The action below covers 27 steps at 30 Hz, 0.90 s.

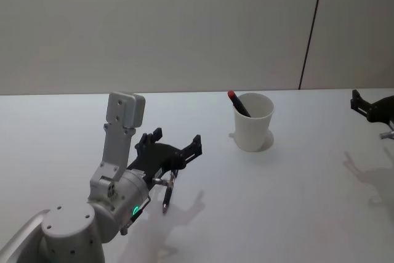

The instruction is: Place the pen into the pen holder.

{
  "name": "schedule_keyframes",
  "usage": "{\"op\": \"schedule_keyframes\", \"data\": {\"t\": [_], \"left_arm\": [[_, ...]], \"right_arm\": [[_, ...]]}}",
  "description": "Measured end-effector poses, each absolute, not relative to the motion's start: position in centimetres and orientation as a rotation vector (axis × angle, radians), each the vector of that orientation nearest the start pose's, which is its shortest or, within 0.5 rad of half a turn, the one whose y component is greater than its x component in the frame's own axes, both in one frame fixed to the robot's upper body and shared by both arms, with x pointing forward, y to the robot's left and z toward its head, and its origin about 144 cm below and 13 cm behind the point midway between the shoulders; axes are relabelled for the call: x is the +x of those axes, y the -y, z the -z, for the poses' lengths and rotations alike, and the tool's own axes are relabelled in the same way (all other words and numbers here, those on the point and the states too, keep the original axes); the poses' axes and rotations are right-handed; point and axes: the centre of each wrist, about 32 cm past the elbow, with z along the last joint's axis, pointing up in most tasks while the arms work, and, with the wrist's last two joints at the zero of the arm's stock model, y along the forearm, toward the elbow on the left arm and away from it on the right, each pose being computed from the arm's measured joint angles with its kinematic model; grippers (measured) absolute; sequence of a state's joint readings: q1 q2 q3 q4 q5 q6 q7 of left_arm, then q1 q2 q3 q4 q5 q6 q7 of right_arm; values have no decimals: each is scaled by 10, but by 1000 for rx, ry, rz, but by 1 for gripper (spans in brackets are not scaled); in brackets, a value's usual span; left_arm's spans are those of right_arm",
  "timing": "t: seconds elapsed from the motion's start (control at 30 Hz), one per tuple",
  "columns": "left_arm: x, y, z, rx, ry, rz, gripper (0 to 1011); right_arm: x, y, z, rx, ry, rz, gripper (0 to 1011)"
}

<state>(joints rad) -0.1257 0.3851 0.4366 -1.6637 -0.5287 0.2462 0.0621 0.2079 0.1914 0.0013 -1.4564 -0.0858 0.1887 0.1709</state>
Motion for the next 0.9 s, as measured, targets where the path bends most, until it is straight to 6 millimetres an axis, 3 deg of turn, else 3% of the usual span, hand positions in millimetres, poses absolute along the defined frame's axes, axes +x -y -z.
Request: {"op": "schedule_keyframes", "data": {"t": [0.9], "left_arm": [[463,-219,-1161,306,-360,-1161,1003]], "right_arm": [[517,292,-1184,-293,110,1451,1001]]}}
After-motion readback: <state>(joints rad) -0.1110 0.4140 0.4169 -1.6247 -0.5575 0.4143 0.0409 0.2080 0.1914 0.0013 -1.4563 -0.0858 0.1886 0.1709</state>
